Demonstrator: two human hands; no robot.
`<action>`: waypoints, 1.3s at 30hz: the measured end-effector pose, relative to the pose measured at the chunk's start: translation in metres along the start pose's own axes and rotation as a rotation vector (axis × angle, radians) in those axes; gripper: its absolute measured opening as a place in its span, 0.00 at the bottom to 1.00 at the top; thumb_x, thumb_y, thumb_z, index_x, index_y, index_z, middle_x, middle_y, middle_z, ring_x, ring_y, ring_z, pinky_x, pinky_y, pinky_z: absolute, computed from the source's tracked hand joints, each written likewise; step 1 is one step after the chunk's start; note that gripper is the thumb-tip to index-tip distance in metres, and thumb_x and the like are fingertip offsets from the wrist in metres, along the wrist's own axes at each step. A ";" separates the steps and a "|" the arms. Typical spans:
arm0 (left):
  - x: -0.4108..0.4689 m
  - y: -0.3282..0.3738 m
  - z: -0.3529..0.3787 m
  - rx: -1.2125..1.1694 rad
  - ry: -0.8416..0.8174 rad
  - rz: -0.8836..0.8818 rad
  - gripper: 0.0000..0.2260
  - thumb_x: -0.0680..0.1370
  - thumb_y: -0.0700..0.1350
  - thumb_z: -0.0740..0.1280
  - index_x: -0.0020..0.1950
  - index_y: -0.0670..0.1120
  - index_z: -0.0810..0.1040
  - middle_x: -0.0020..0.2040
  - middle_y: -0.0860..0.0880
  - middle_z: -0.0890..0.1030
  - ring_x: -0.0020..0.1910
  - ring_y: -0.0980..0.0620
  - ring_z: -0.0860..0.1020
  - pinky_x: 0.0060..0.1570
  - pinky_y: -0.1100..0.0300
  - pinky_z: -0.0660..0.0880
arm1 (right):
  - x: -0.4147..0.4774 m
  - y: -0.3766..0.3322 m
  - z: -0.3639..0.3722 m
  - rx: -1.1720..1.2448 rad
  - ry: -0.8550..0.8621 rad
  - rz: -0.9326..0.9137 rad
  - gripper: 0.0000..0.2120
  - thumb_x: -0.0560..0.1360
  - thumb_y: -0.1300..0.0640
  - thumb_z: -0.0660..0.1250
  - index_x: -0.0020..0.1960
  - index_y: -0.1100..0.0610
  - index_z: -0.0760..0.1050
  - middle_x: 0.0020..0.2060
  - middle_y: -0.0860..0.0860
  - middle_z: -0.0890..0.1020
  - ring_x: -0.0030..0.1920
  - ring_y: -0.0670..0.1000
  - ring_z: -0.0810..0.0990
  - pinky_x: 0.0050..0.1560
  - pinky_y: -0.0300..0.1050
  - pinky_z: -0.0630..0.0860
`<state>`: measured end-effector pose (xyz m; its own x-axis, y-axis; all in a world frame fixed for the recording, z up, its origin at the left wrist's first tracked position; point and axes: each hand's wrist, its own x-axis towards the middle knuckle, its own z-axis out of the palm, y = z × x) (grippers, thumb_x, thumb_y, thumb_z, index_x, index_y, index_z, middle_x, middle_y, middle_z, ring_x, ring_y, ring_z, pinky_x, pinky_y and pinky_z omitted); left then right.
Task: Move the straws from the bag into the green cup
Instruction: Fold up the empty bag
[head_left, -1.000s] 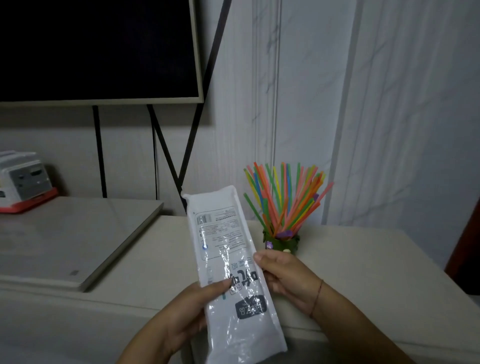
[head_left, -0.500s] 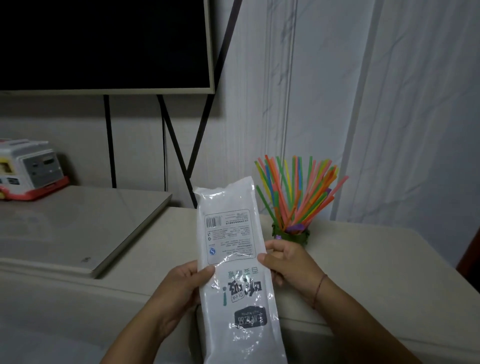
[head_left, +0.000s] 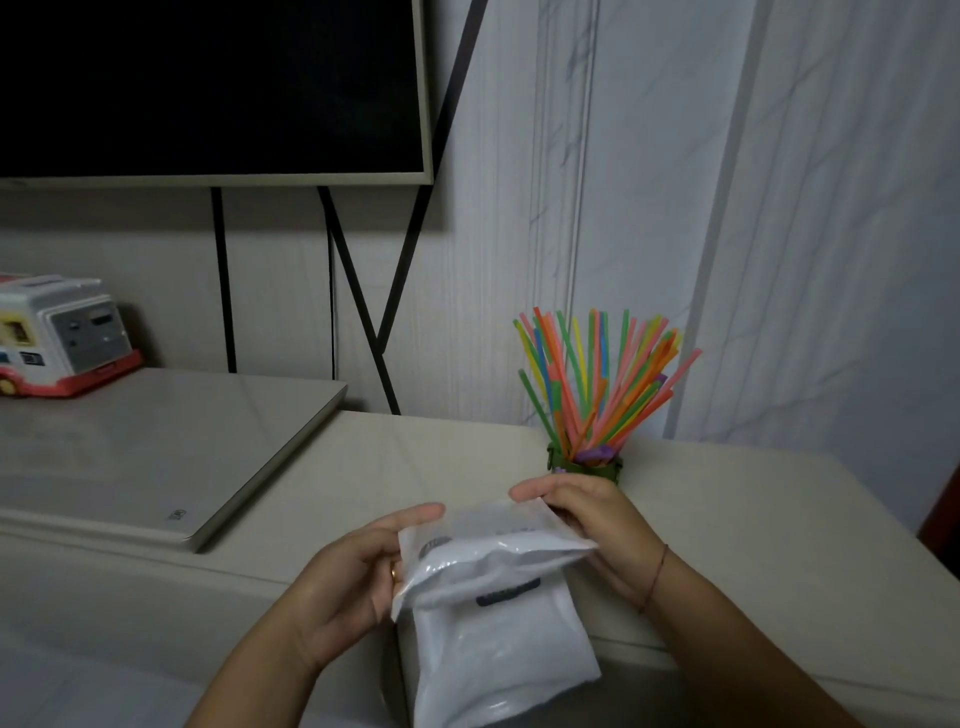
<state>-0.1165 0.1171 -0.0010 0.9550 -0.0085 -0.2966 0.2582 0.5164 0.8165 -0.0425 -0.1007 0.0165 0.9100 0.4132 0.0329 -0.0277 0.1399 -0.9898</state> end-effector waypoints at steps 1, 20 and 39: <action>0.001 0.000 -0.001 -0.050 -0.010 -0.003 0.19 0.71 0.34 0.59 0.61 0.35 0.77 0.48 0.35 0.83 0.36 0.43 0.84 0.34 0.55 0.82 | 0.001 0.000 -0.001 0.005 0.014 -0.008 0.13 0.75 0.69 0.60 0.42 0.63 0.82 0.39 0.53 0.85 0.38 0.45 0.83 0.37 0.34 0.77; -0.011 -0.006 0.028 0.276 -0.037 0.081 0.16 0.71 0.39 0.69 0.58 0.37 0.80 0.53 0.35 0.83 0.48 0.38 0.83 0.49 0.48 0.81 | -0.020 -0.013 -0.007 -0.156 -0.225 0.181 0.16 0.74 0.61 0.66 0.62 0.60 0.76 0.56 0.56 0.83 0.56 0.56 0.82 0.56 0.50 0.79; 0.007 -0.114 0.255 0.667 -0.432 0.022 0.11 0.75 0.40 0.69 0.58 0.42 0.81 0.50 0.43 0.86 0.48 0.44 0.85 0.51 0.48 0.81 | -0.211 -0.038 -0.197 -0.166 0.505 0.064 0.14 0.75 0.57 0.65 0.60 0.57 0.76 0.51 0.55 0.85 0.49 0.55 0.84 0.48 0.51 0.82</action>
<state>-0.1021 -0.1603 0.0303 0.8976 -0.4066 -0.1701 0.1409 -0.1008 0.9849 -0.1515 -0.3707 0.0200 0.9956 -0.0736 -0.0582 -0.0607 -0.0325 -0.9976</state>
